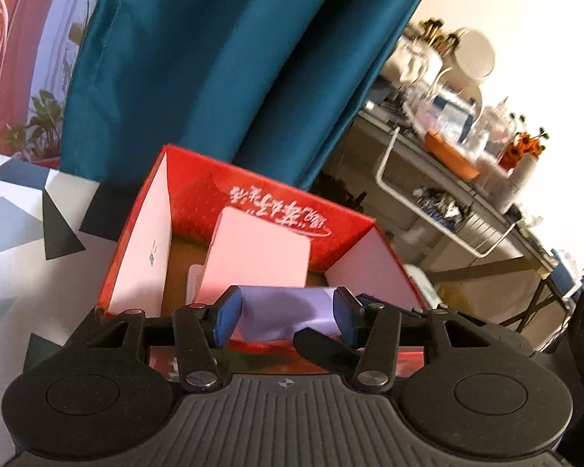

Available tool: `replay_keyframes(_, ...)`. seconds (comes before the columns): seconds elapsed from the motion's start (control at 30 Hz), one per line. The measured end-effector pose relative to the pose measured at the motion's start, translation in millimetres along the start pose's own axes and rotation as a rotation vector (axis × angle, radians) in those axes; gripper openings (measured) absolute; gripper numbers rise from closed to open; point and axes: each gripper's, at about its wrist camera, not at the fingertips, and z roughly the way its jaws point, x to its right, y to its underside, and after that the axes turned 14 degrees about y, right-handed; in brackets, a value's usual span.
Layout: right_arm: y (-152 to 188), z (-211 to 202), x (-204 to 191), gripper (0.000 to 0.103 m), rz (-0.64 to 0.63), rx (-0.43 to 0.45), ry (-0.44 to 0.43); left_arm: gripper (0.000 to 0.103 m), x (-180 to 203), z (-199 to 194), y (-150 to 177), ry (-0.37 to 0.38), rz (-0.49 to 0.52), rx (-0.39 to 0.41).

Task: Organize rigid objects
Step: 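Carry the lavender case with both grippers into the red box, then open both grippers to drop the lavender case in the box, then move both grippers back to the blue-capped small bottle on the table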

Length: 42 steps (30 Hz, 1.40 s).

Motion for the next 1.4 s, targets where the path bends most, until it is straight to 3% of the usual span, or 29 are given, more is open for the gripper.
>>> replay_keyframes(0.27, -13, 53, 13, 0.055, 0.002, -0.105, -0.005, 0.058, -12, 24, -7, -0.011, 0.032, -0.046)
replay_keyframes(0.4, -13, 66, 16, 0.055, 0.015, -0.122, 0.007, 0.058, -21, 30, -10, -0.004, -0.002, -0.05)
replay_keyframes(0.5, -9, 71, 18, 0.052, 0.042, -0.138, 0.013, 0.058, -18, 35, -8, -0.014, 0.036, -0.058)
replay_keyframes(0.6, -7, 69, 16, 0.052, 0.029, -0.132, 0.026, 0.07, -7, 33, -7, -0.082, 0.137, -0.041)
replay_keyframes(0.67, -6, 62, 15, 0.053, 0.01, -0.102, 0.039, 0.082, -2, 25, -7, -0.099, 0.181, -0.023)
replay_keyframes(0.73, -7, 52, 15, 0.054, -0.011, -0.068, 0.049, 0.088, 3, 17, -8, -0.115, 0.209, -0.005)
replay_keyframes(0.83, -7, 39, 16, 0.07, -0.028, -0.052, 0.075, 0.1, 7, 5, -9, -0.137, 0.225, 0.008)
replay_keyframes(0.9, -8, 28, 21, 0.086, -0.009, -0.035, 0.082, 0.103, 11, -4, -9, -0.158, 0.245, 0.013)
replay_keyframes(1.0, -8, 14, 26, 0.098, 0.016, -0.016, 0.082, 0.103, 21, -17, -6, -0.197, 0.294, 0.022)
replay_keyframes(1.13, -8, -6, 30, 0.102, 0.013, 0.005, 0.1, 0.103, 32, -32, -1, -0.241, 0.324, 0.031)
replay_keyframes(1.4, 4, -45, 32, 0.102, 0.043, 0.047, 0.122, 0.103, 48, -63, 21, -0.273, 0.334, 0.044)
